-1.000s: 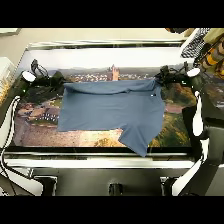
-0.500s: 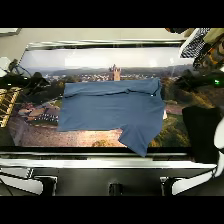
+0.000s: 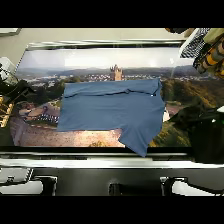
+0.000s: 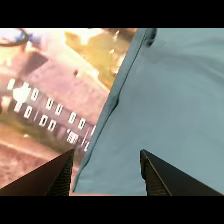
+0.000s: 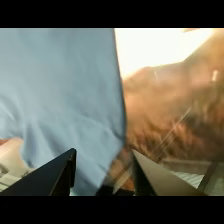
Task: Fold the clothes and pants, and hang the long-sleeved shirts on hangers.
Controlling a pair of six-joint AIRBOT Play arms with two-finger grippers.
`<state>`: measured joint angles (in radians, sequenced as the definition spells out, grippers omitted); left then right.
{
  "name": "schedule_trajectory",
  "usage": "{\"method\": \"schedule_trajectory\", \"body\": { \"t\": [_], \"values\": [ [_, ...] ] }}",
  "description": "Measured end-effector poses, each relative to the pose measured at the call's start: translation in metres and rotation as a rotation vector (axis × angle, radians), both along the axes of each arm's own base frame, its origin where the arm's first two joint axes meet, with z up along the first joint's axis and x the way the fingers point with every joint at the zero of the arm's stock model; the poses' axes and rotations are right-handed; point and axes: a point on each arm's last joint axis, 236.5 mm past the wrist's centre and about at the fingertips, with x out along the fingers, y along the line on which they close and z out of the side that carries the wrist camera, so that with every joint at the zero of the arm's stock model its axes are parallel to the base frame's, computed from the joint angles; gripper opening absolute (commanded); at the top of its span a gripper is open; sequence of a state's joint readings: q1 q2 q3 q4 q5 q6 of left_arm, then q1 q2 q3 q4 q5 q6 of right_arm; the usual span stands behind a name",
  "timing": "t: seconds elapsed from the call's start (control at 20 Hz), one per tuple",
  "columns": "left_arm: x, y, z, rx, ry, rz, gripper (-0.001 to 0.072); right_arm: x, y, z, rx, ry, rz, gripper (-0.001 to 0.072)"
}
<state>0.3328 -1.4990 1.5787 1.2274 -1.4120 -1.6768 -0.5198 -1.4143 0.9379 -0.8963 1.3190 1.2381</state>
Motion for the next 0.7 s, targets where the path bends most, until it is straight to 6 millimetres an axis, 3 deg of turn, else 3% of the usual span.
{"method": "schedule_trajectory", "body": {
  "t": [0.3,0.7],
  "values": [
    [-0.005,0.002,-0.001,0.010,0.012,0.000,0.0482,-0.019,0.022,-0.032,0.064,0.018,-0.056,0.0391],
    [-0.007,0.005,-0.005,-0.001,0.027,0.027,0.0483,-0.010,0.040,-0.045,0.182,0.017,-0.124,0.0375]
  ]
}}
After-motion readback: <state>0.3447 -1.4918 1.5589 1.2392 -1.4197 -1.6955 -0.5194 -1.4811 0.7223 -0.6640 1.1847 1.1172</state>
